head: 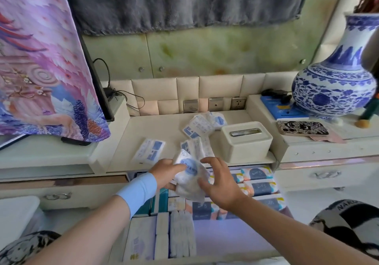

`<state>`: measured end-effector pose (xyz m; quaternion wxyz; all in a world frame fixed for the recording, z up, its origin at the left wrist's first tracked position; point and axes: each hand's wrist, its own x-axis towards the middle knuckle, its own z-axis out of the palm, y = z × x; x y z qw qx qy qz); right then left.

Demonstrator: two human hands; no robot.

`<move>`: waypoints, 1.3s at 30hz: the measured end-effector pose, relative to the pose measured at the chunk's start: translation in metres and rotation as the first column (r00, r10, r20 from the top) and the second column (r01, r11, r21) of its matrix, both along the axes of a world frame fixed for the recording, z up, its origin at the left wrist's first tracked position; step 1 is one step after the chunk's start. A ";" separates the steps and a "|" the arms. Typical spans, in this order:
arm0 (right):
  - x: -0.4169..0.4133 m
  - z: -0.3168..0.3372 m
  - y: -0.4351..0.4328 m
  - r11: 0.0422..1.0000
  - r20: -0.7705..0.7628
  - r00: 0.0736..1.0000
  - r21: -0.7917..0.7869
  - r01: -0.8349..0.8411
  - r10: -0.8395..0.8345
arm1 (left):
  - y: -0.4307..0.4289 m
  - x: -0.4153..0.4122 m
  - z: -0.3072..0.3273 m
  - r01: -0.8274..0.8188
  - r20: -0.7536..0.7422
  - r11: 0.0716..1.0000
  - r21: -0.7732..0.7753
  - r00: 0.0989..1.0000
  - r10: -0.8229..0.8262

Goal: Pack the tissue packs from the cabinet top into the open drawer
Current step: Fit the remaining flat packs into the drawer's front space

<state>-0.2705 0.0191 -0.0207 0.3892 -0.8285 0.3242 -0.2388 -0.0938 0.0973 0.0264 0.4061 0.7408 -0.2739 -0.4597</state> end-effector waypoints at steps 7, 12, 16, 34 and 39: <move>-0.014 0.024 -0.006 0.386 -0.368 0.916 0.831 0.400 -0.157 | -0.003 -0.025 -0.018 0.286 0.504 0.953 0.102 0.811 -0.297; -0.028 -0.005 -0.013 0.087 -0.239 0.966 0.965 0.247 -0.094 | -0.004 -0.054 -0.027 0.516 0.518 0.840 0.168 0.679 -0.521; -0.030 -0.017 -0.014 0.235 -0.220 0.973 0.944 0.231 -0.074 | -0.005 -0.049 -0.042 0.460 0.462 0.870 0.176 0.742 -0.485; 0.005 -0.084 0.016 0.908 -0.748 0.630 0.387 0.159 0.209 | 0.012 0.001 -0.076 0.298 0.470 0.922 0.247 0.795 -0.383; 0.017 -0.093 0.020 0.683 -0.597 0.745 0.679 0.270 0.299 | 0.022 0.007 -0.083 0.255 0.391 0.932 0.257 0.855 -0.341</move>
